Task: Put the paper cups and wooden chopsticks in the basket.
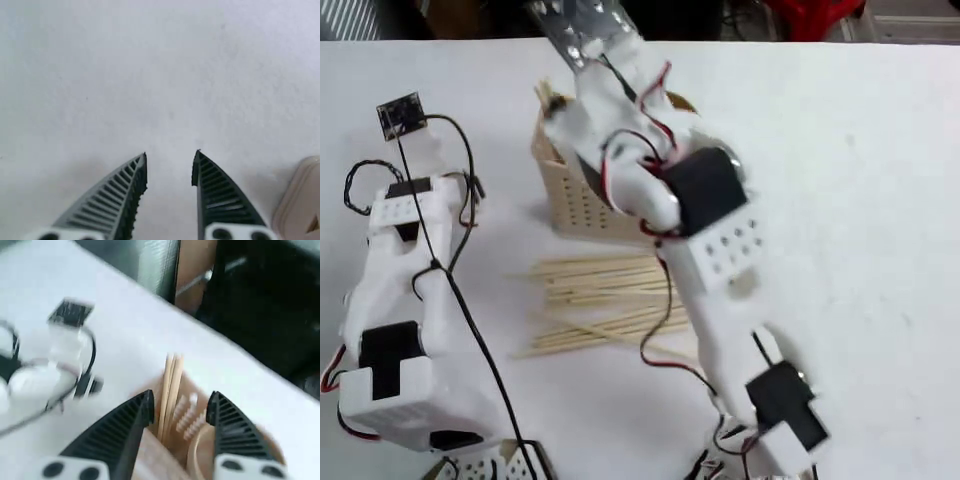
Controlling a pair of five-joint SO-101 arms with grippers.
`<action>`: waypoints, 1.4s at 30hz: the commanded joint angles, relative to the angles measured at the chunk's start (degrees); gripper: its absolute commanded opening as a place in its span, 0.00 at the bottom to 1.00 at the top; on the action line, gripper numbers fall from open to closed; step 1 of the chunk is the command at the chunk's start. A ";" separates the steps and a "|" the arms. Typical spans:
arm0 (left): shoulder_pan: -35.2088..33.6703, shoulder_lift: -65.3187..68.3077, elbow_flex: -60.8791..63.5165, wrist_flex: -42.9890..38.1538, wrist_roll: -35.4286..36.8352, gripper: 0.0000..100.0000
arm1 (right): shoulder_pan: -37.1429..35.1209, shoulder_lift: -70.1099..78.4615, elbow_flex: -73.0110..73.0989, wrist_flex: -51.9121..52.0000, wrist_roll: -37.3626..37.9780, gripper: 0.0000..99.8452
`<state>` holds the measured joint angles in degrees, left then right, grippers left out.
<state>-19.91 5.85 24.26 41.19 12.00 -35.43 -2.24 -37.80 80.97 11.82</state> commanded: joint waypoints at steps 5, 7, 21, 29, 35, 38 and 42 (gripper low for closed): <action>-0.40 -1.54 -0.26 -0.97 0.53 0.17 | -2.42 -3.91 4.75 17.10 9.23 0.15; -0.48 -1.54 -0.26 -0.97 0.53 0.17 | -2.59 -5.41 10.99 15.78 10.46 0.12; -0.40 -1.54 -0.35 -0.97 0.44 0.17 | -11.47 -24.40 76.04 -11.38 33.85 0.16; -0.31 -1.54 -0.35 -1.05 0.44 0.17 | -11.47 -26.77 92.48 -27.38 33.93 0.16; -0.31 -1.54 -0.35 -1.05 0.44 0.17 | -11.38 -26.68 98.37 -34.86 33.49 0.16; -0.31 -1.54 -0.35 -1.05 0.44 0.17 | -11.30 -26.68 100.13 -36.88 33.49 0.16; -0.31 -1.54 -0.26 -0.97 0.44 0.17 | -9.10 -26.68 100.48 -37.41 33.49 0.16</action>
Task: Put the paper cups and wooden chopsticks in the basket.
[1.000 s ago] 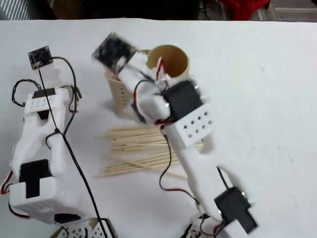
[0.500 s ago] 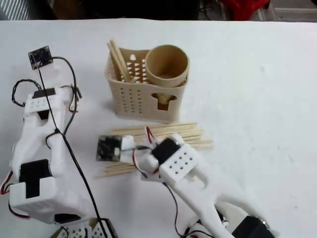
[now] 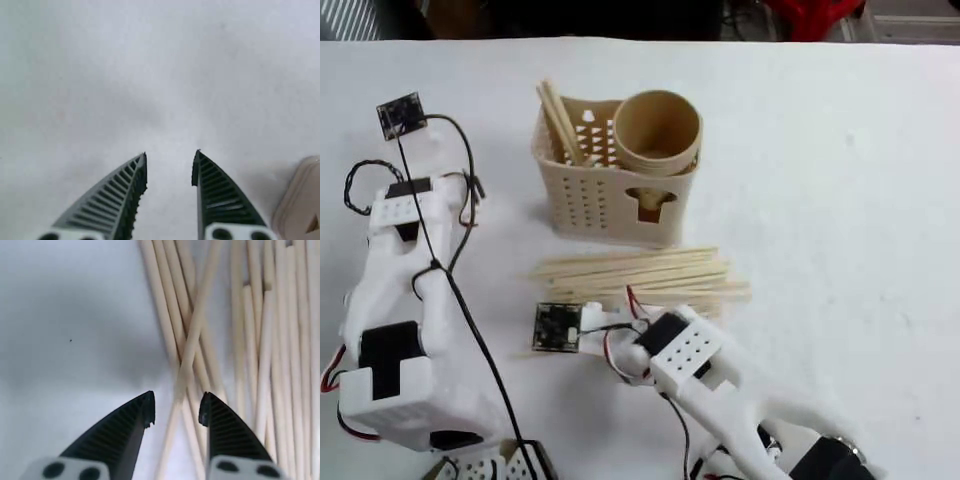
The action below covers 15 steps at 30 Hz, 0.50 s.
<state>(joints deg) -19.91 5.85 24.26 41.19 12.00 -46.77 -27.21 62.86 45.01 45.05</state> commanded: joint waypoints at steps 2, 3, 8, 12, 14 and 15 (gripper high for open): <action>-0.31 -1.54 -0.26 -0.97 0.44 0.17 | 3.38 -1.71 0.00 -3.03 0.26 0.16; -0.31 -1.54 -0.26 -0.97 0.44 0.17 | 3.82 -1.71 0.00 -3.56 0.26 0.16; -0.31 -1.54 -0.26 -0.97 0.44 0.17 | 3.65 0.22 0.62 -6.20 0.26 0.16; -0.31 -1.54 -0.26 -0.97 0.44 0.17 | 3.65 6.55 -0.70 -8.57 0.62 0.16; -0.31 -1.54 -0.26 -0.97 0.44 0.17 | 4.00 9.19 -2.64 -8.40 0.62 0.16; -0.31 -1.54 -0.26 -0.97 0.44 0.17 | 4.09 10.24 -3.34 -8.31 0.62 0.15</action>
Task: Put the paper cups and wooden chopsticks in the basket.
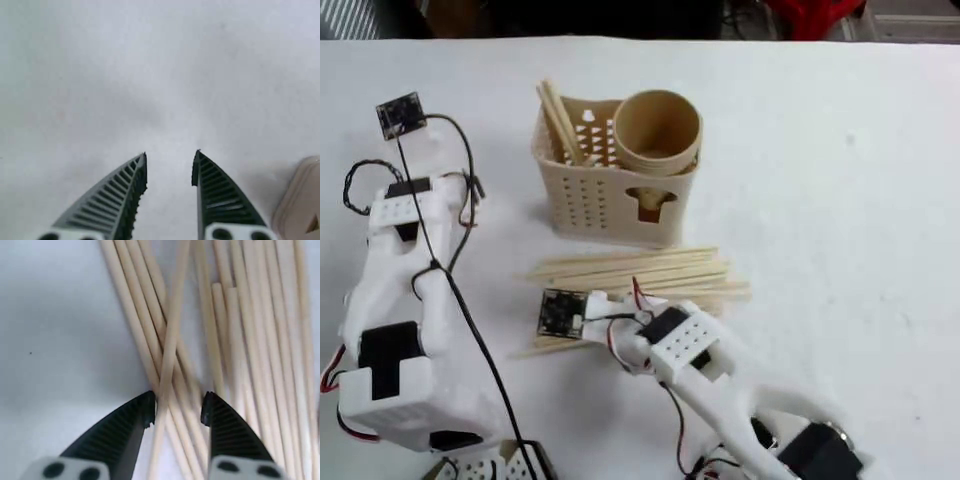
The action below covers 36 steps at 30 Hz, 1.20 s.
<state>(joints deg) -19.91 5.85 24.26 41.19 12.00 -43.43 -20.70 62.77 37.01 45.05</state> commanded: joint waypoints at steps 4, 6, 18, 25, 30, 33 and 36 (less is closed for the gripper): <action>-0.31 -1.54 -0.35 -0.97 0.44 0.17 | 3.38 3.74 -5.01 0.84 0.35 0.08; -0.31 -1.54 -0.44 -0.97 0.44 0.17 | 4.79 2.24 -5.10 0.84 0.26 0.04; -0.31 -1.54 -0.35 -0.97 0.44 0.17 | 8.22 -8.57 -5.10 5.14 -3.78 0.03; -0.31 -1.54 -0.44 -0.97 0.44 0.17 | 8.40 -12.44 -5.36 5.49 -4.13 0.01; -0.22 -1.54 -0.62 -1.05 0.44 0.17 | 8.22 -21.76 -12.40 11.38 -11.43 0.01; -0.22 -1.54 -0.70 -1.05 0.44 0.17 | 8.13 -27.21 -20.04 13.85 -16.79 0.01; 0.13 -1.54 -0.70 -1.05 0.44 0.17 | 8.13 -29.14 -29.01 14.02 -21.36 0.01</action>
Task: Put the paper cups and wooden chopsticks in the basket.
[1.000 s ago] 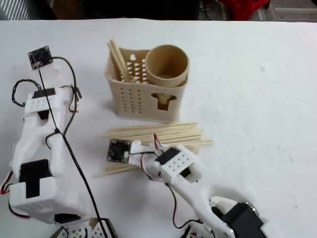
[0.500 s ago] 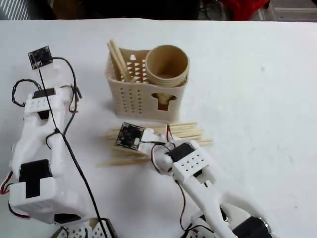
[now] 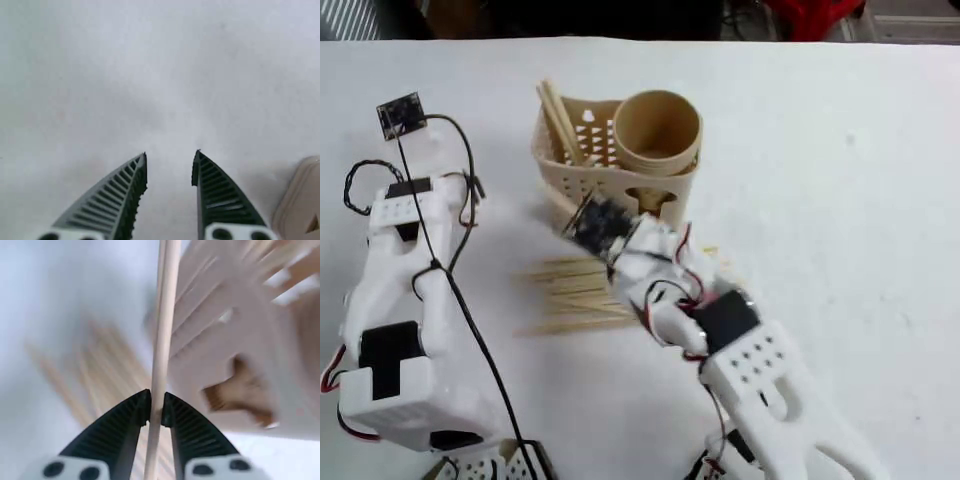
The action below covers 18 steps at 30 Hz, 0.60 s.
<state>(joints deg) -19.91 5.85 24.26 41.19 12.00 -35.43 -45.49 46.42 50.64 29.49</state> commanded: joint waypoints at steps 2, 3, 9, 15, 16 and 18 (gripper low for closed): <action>0.40 -1.54 -0.70 -1.05 0.44 0.17 | 0.13 -3.38 -18.90 0.04 -9.23 0.01; 0.40 -1.54 -0.70 -1.05 0.44 0.17 | 0.04 -2.33 -21.98 -0.48 -10.90 0.01; 0.31 -1.54 -0.53 -1.05 0.44 0.17 | 0.13 10.07 -38.95 -7.78 -20.48 0.01; 0.31 -1.54 -0.53 -1.05 0.44 0.17 | 0.40 27.65 -52.66 -20.70 -25.93 0.01; 0.31 -1.54 -0.53 -1.05 0.44 0.17 | 0.40 30.20 -54.59 -22.29 -25.85 0.01; 0.31 -1.54 -0.53 -1.05 0.44 0.17 | 0.40 34.95 -58.20 -24.40 -26.02 0.01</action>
<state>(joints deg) -19.91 5.85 24.26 41.19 12.00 -35.43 -17.98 -2.37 32.53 4.44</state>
